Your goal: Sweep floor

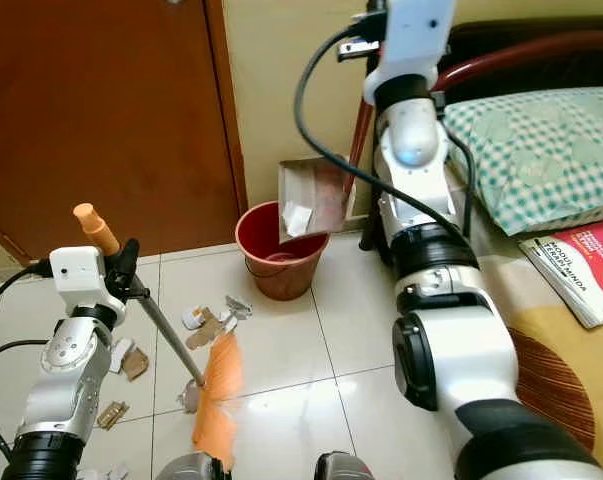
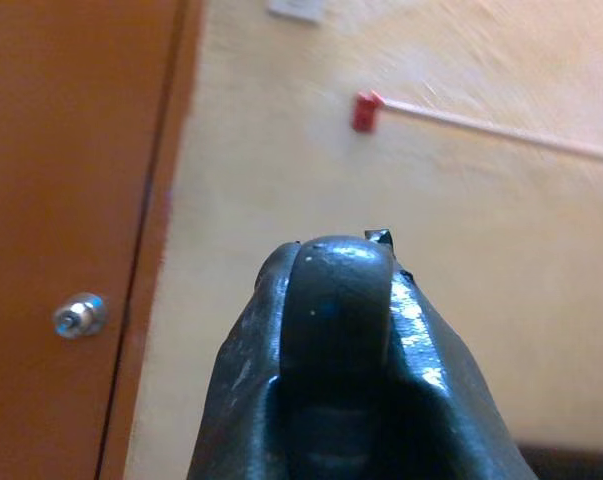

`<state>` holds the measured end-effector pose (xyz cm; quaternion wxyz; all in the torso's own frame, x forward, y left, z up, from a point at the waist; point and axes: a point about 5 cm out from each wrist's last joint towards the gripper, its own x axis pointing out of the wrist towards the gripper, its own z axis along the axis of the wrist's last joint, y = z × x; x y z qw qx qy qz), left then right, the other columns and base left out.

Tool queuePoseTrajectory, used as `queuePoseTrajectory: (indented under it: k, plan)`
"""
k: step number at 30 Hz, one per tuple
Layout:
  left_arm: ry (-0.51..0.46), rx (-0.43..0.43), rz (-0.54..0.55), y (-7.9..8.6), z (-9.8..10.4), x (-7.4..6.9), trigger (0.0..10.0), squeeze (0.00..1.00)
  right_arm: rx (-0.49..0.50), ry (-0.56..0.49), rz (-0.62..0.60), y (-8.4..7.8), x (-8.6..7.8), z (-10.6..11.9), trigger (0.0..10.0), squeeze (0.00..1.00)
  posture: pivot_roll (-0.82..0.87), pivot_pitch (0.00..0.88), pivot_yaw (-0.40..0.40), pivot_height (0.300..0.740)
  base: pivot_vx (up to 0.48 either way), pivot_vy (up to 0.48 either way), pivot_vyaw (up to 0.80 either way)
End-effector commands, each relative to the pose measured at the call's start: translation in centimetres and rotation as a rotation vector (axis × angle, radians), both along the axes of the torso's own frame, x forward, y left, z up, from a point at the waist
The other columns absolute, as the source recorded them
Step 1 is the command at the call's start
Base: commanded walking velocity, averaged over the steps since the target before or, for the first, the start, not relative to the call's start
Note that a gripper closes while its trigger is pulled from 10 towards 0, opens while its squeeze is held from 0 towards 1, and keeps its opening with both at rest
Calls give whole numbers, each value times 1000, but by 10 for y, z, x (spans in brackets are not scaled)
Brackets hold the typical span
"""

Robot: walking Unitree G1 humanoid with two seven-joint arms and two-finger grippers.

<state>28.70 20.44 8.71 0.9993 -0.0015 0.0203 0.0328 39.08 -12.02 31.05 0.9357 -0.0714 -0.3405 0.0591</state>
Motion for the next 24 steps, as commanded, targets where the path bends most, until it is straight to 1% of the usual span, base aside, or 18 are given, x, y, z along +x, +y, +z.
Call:
queuePoseTrajectory:
  k: [1,2,3,4,5,6,8,9,10,13,16,17,19,20,21,24]
  plan:
    - [20,24,0,0,-3,-1,10000,0,-46,-97,21,14,-6,16,10000,0,-23,70,-7,740,0,0,0]
    - [21,24,0,0,-3,-1,10000,0,-103,-107,37,26,-7,9,10000,0,-22,70,-9,740,0,0,0]
    - [21,23,0,-1,-4,-1,10000,0,-147,-118,45,35,-9,4,10000,0,-22,70,-9,740,0,0,0]
    - [22,23,0,-1,-4,-1,10000,0,-155,-121,44,36,-9,2,10000,0,-22,70,-9,740,0,0,0]
    - [22,23,-1,-2,-4,-1,10000,0,-197,-132,61,42,-11,-2,10000,0,-20,68,-11,740,0,0,0]
    - [22,23,-1,-2,-4,-1,10000,0,-197,-132,61,42,-11,-2,10000,0,-20,68,-11,740,0,0,0]
    - [23,23,-4,-3,-5,-1,10000,0,-301,-147,97,57,-15,-18,10000,0,-16,66,-18,740,0,0,0]
    - [23,23,-4,-3,-5,-1,10000,0,-301,-147,97,57,-15,-18,10000,0,-16,66,-18,740,0,0,0]
    - [23,22,-4,-4,-5,-1,10000,0,-327,-145,109,62,-16,-26,10000,0,-16,65,-20,740,0,0,0]
    - [22,19,-2,-5,-5,-1,10000,0,-363,-144,129,67,-19,-36,10000,0,-16,65,-27,740,0,0,0]
    - [24,17,-2,-6,-6,-1,10000,0,-379,-151,137,69,-21,-41,10000,0,-18,65,-30,740,0,0,0]
    - [25,15,-3,-7,-7,-2,10000,0,-405,-166,141,72,-23,-43,10000,0,-19,64,-32,740,0,0,0]
    - [26,13,-6,-8,-8,-2,10000,0,-419,-174,149,74,-24,-45,10000,0,-20,63,-32,740,0,0,0]
    - [26,13,-6,-9,-8,-2,10000,0,-418,-172,153,74,-24,-46,10000,0,-22,61,-35,740,0,0,0]
    - [27,11,-7,-9,-9,-1,10000,0,-396,-162,152,73,-24,-46,10000,0,-21,59,-37,740,0,0,0]
    - [25,8,-7,-11,-8,0,10000,0,-364,-172,139,69,-23,-41,10000,0,-20,57,-40,740,0,0,0]
